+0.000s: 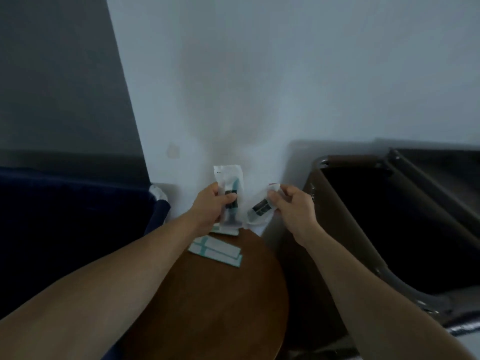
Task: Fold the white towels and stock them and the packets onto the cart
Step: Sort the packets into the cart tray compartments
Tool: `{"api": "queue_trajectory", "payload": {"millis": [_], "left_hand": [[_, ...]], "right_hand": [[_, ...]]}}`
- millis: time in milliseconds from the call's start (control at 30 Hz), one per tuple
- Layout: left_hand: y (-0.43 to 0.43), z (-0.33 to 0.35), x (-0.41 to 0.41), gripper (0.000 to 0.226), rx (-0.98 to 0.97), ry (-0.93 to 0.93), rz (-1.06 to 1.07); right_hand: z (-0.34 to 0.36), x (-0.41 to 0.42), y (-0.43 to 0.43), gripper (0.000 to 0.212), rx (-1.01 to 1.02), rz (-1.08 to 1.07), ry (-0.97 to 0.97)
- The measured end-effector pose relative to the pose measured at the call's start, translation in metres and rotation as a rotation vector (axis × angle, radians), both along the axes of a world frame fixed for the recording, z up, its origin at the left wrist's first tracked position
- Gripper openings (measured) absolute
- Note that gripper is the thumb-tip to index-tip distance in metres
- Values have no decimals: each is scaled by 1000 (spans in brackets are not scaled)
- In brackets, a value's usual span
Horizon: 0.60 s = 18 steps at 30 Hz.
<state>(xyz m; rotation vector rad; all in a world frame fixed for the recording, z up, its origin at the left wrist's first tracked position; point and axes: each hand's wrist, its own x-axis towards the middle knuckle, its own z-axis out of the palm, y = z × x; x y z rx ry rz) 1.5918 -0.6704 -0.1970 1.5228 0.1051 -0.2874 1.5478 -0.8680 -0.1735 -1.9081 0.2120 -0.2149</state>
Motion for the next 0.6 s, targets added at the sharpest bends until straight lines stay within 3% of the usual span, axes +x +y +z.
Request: {"api": "queue_trajectory", "payload": {"millis": [133,233,333,467,600], "left_hand": [[-50,32,-8,25,-73,-22,-114],[-93,56,-15,28,-130,-43,-163],[-144,84,-23,34,-258,-38,-168],[-230,120,-52,13,-462,-17,-157],[-324,138,-98,10,-613,58,-307]], "right_hand": [[38,-17,-43,14,-54,-122,-112],[64,-35,-82,27,49,-244,-186],[89,-57,-129,16,148,-366,-256],[113,-94,-203,20,249,-527,-324],[120,-135,-276,10,283,-640,-374]]}}
